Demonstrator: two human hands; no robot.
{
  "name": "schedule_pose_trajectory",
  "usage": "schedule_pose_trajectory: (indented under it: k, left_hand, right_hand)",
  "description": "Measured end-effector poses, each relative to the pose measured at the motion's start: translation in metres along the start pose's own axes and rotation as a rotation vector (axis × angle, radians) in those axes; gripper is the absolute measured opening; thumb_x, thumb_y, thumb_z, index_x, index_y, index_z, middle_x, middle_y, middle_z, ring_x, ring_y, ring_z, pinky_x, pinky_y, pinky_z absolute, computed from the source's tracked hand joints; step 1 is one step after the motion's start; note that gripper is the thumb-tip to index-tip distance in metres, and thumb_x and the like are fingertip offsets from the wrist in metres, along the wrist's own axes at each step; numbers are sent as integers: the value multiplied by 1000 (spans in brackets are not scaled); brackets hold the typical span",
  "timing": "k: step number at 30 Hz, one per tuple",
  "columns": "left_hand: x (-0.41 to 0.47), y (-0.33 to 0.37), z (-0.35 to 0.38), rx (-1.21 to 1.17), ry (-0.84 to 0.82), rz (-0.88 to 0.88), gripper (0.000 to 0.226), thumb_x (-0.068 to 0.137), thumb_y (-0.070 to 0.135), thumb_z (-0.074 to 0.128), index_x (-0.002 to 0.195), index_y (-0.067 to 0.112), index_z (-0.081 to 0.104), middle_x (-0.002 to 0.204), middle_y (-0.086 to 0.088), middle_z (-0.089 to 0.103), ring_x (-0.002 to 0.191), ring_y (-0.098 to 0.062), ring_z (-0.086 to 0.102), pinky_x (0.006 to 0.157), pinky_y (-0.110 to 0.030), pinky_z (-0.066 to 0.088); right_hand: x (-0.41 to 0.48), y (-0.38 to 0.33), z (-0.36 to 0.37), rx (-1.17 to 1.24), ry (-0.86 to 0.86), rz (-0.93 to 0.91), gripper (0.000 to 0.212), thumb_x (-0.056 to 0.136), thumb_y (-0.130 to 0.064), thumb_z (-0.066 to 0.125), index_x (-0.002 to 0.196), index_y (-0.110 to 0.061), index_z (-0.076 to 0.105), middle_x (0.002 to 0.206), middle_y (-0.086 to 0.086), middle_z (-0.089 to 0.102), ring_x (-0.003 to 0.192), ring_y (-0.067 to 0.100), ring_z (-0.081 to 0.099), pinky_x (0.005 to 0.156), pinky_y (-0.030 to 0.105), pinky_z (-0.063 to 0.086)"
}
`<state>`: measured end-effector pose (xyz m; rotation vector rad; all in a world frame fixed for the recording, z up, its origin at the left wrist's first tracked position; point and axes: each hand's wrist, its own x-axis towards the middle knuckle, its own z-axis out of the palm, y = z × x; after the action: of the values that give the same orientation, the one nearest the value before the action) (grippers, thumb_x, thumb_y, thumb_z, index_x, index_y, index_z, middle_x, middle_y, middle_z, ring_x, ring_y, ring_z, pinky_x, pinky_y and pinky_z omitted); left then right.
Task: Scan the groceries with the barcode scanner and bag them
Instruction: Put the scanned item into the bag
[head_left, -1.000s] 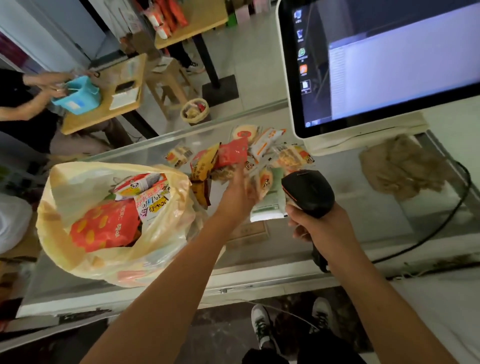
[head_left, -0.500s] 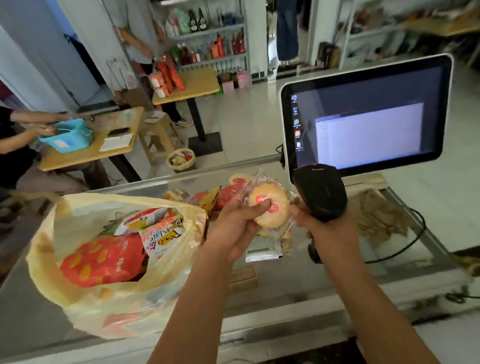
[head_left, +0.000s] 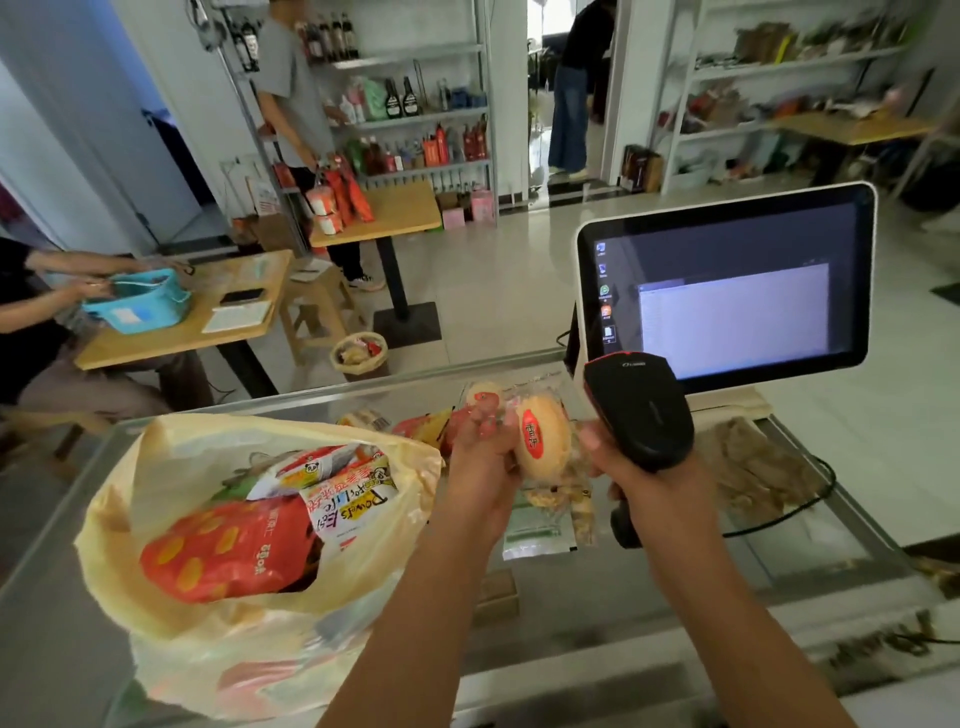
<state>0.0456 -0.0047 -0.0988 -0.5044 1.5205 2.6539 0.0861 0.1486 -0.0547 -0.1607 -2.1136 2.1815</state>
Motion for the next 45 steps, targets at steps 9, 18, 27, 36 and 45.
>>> schedule_pose_trajectory:
  k: [9, 18, 27, 36, 45]
  left_hand:
    - [-19, 0, -4, -491, -414, -194, 102, 75, 87, 49, 140, 8, 54, 146, -23, 45, 144, -40, 33, 121, -54, 18]
    - [-22, 1, -5, -598, -475, -226, 75, 90, 59, 55, 139, 2, 51, 131, -20, 56, 120, -33, 55, 110, -45, 38]
    - [-24, 8, -11, -95, -265, -90, 50, 98, 46, 50, 131, 9, 61, 131, -20, 63, 122, -34, 61, 100, -50, 47]
    - [3, 89, 20, 443, 34, 299, 28, 83, 10, 76, 107, 4, 64, 99, -11, 76, 94, -29, 73, 84, -45, 59]
    - [50, 117, 33, 630, 103, 407, 16, 88, 11, 73, 95, 20, 62, 105, -6, 73, 94, -16, 70, 85, -33, 59]
  right_hand:
    - [-8, -8, 11, 44, -300, 0, 41, 72, -12, 80, 112, -15, 69, 100, -1, 75, 96, 11, 71, 73, 20, 57]
    - [-9, -3, 7, -16, -89, -10, 39, 72, -17, 82, 109, -16, 68, 92, 0, 74, 89, 15, 70, 70, 24, 55]
    - [-9, 0, 1, -33, -36, 3, 30, 72, -7, 82, 93, -22, 68, 73, -8, 71, 62, 1, 65, 53, 13, 49]
    - [-19, -14, -4, -160, -47, -4, 31, 75, -31, 79, 83, -5, 65, 54, 6, 63, 50, 20, 62, 54, 31, 53]
    - [-33, -24, 9, -199, -72, 75, 24, 74, -21, 83, 91, -12, 68, 69, 4, 63, 75, 27, 61, 60, 22, 42]
